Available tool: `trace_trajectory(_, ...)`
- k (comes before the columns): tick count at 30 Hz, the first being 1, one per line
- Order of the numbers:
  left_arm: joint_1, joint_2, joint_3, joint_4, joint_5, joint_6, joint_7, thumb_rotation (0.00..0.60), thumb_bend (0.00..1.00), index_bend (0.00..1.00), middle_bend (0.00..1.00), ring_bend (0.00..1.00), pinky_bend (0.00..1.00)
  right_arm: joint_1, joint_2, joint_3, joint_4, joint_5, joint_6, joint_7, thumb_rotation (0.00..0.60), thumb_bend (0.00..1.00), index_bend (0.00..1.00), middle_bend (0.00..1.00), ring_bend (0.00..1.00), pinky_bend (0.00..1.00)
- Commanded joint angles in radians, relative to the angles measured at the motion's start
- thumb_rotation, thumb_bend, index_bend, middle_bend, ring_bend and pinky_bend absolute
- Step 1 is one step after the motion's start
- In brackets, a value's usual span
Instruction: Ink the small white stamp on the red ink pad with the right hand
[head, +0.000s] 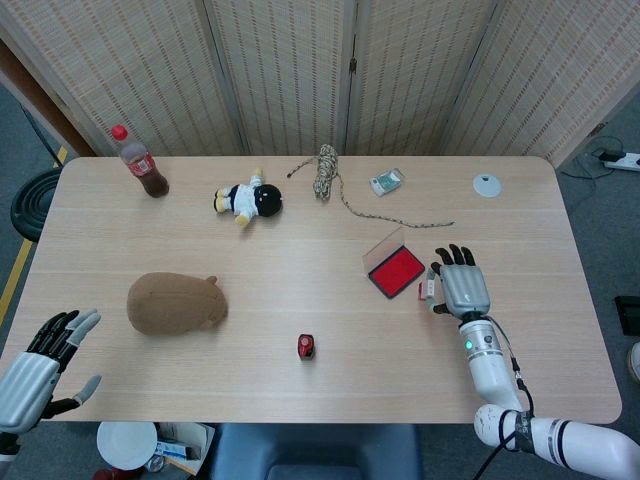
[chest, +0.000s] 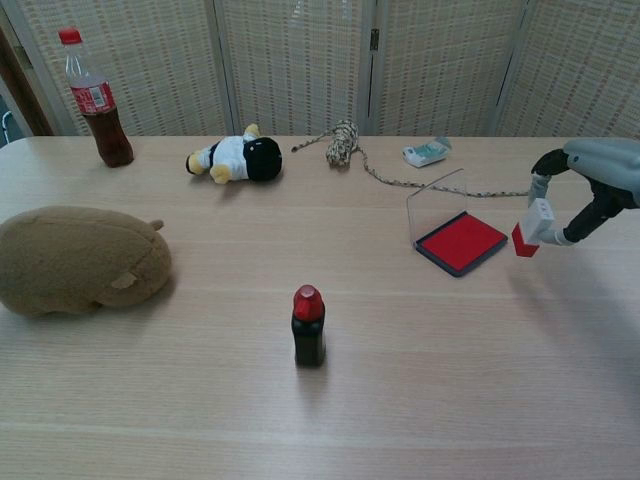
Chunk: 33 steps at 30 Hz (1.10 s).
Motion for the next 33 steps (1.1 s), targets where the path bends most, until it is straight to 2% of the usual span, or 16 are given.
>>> trace_trajectory(1,0.008,0.006,0.000,0.001,-0.002,0.013,-0.013,0.600,0.34,0.00,0.00,0.00,0.06,-0.025,-0.017,-0.025,0.036,-0.033,0.000,0.044,0.600,0.30,0.69,0.13,0.00,0.00)
trace_trajectory(9,0.016,0.007,0.007,0.005,0.018,0.027,-0.006,0.600,0.34,0.00,0.00,0.00,0.06,-0.039,-0.088,-0.052,0.132,-0.038,-0.063,0.103,0.600,0.30,0.69,0.11,0.00,0.00)
trace_trajectory(14,0.018,0.005,0.008,0.001,0.024,0.029,0.004,0.600,0.34,0.00,0.00,0.00,0.06,-0.036,-0.121,-0.049,0.184,-0.045,-0.088,0.122,0.600,0.30,0.69,0.10,0.00,0.00)
trace_trajectory(33,0.023,0.008,0.005,0.002,0.026,0.039,-0.006,0.600,0.34,0.00,0.00,0.00,0.06,-0.035,-0.130,-0.040,0.199,-0.009,-0.105,0.074,0.600,0.30,0.69,0.08,0.00,0.00)
